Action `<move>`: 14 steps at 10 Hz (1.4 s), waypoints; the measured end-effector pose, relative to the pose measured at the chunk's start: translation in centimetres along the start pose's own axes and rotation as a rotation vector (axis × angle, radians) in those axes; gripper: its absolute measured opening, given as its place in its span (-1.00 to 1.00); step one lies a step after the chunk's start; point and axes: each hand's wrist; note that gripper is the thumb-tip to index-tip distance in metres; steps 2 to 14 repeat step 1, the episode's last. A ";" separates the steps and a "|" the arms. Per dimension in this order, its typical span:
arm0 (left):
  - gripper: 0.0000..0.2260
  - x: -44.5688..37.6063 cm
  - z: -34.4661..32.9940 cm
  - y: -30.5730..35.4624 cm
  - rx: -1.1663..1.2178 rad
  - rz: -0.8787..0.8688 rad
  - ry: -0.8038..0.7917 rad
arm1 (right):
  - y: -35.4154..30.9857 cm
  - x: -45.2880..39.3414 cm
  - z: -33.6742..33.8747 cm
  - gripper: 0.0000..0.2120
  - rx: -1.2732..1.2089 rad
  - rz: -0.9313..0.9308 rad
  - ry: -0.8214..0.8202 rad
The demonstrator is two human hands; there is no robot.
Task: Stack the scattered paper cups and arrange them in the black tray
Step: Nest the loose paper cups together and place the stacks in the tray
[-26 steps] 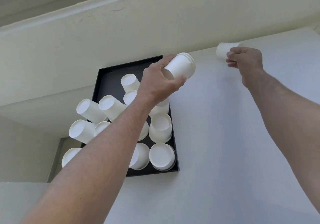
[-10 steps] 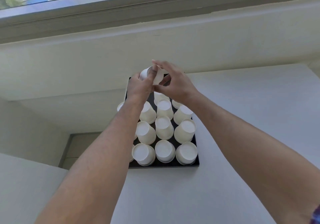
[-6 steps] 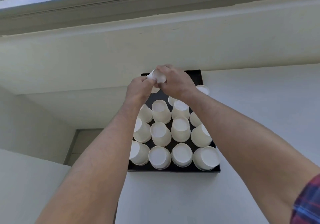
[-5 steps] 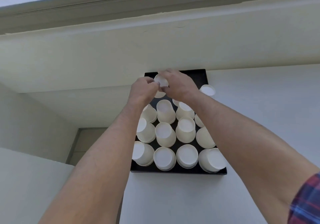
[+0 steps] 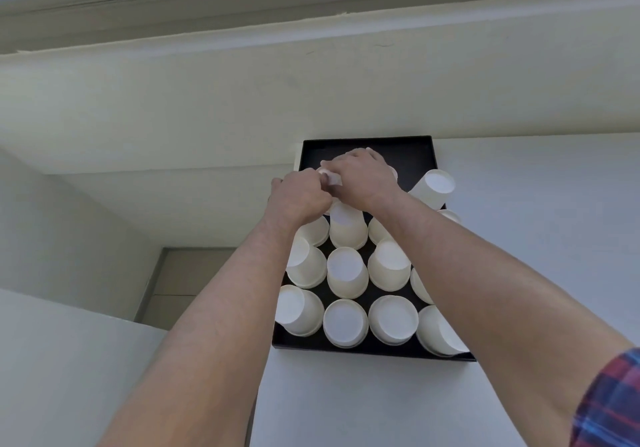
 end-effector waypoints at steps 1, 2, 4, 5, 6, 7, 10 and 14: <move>-0.56 0.3 -0.2 0.6 -0.048 -0.025 0.040 | -0.1 0.2 0.0 -0.51 -0.026 0.013 0.004; -0.56 0.3 -0.2 0.6 -0.048 -0.025 0.040 | -0.1 0.2 0.0 -0.51 -0.026 0.013 0.004; -0.56 0.3 -0.2 0.6 -0.048 -0.025 0.040 | -0.1 0.2 0.0 -0.51 -0.026 0.013 0.004; -0.56 0.3 -0.2 0.6 -0.048 -0.025 0.040 | -0.1 0.2 0.0 -0.51 -0.026 0.013 0.004; -0.56 0.3 -0.2 0.6 -0.048 -0.025 0.040 | -0.1 0.2 0.0 -0.51 -0.026 0.013 0.004; -0.56 0.3 -0.2 0.6 -0.048 -0.025 0.040 | -0.1 0.2 0.0 -0.51 -0.026 0.013 0.004; -0.56 0.3 -0.2 0.6 -0.048 -0.025 0.040 | -0.1 0.2 0.0 -0.51 -0.026 0.013 0.004; -0.56 0.3 -0.2 0.6 -0.048 -0.025 0.040 | -0.1 0.2 0.0 -0.51 -0.026 0.013 0.004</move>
Point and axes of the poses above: each hand's wrist, its own x-axis away from the middle knuckle, its own z-axis out of the back of the hand, y = z × x, and after that the axes turned 7 degrees about -y, right-handed
